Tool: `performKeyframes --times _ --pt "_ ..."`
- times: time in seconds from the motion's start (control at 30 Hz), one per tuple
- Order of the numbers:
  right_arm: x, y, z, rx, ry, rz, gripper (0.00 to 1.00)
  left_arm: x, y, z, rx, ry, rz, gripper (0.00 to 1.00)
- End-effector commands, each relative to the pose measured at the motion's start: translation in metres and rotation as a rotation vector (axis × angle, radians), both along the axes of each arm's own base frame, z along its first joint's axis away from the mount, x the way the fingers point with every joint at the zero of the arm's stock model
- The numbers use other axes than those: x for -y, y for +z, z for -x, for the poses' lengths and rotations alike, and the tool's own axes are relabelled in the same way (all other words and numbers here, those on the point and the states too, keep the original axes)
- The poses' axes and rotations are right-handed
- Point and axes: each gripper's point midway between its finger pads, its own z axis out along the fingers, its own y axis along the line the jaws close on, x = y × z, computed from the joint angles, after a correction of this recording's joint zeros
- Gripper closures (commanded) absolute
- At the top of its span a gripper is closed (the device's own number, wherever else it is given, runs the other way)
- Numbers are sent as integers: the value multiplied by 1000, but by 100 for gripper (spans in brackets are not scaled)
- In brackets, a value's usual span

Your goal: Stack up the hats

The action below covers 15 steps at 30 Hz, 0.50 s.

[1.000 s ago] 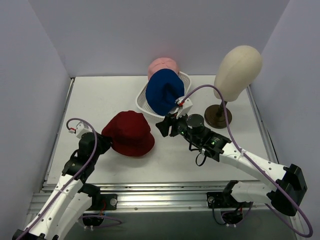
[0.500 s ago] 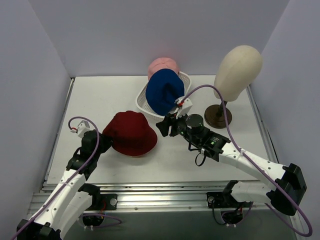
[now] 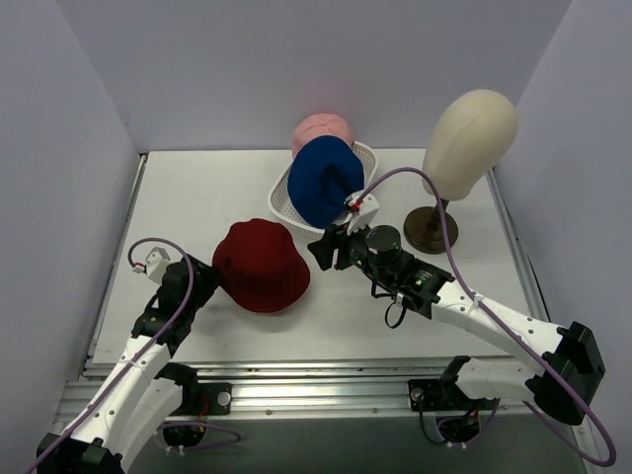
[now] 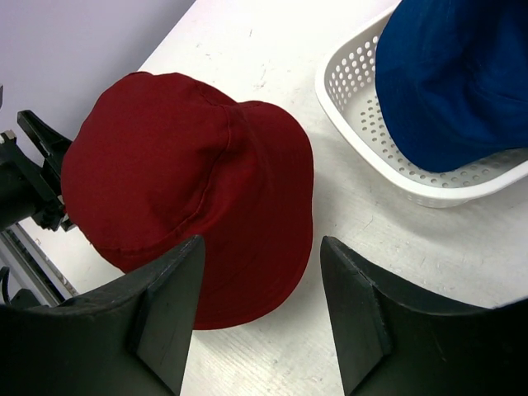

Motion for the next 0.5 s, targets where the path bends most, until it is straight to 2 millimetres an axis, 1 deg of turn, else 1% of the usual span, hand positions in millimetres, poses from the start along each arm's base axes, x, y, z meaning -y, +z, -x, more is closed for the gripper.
performKeyframes --times 0.0,0.1,0.13,0.17,0.23,0.27,0.3,0.33,0.37,0.43,0.47 --pt "-2 9 -4 35 -11 -22 46 -21 -2 5 -15 117 -19 26" --pt "-2 9 -3 34 -9 -21 46 -31 4 8 -31 158 -44 24" --pt "-1 10 -3 35 -9 -22 46 -35 13 7 -14 175 -51 24" --pt "-1 10 -3 36 -11 -23 46 -36 15 7 -13 176 -55 24" --pt "0 9 -3 36 -15 -21 46 -34 29 5 14 132 -79 24" --pt "0 9 -3 35 -15 -20 46 -30 48 1 54 103 -82 24" --pt "0 9 -3 35 -18 -18 46 -29 58 -1 69 48 -131 24" --pt "0 8 -4 35 -22 -16 46 -23 70 -2 92 0 -140 24" --pt "2 8 -5 33 -28 -13 46 -22 92 -3 129 -19 -153 24" --pt "3 7 -10 33 -54 -3 46 -23 115 -2 157 -61 -210 23" --pt "5 5 -12 25 -70 12 46 -20 139 -1 200 -85 -208 22"
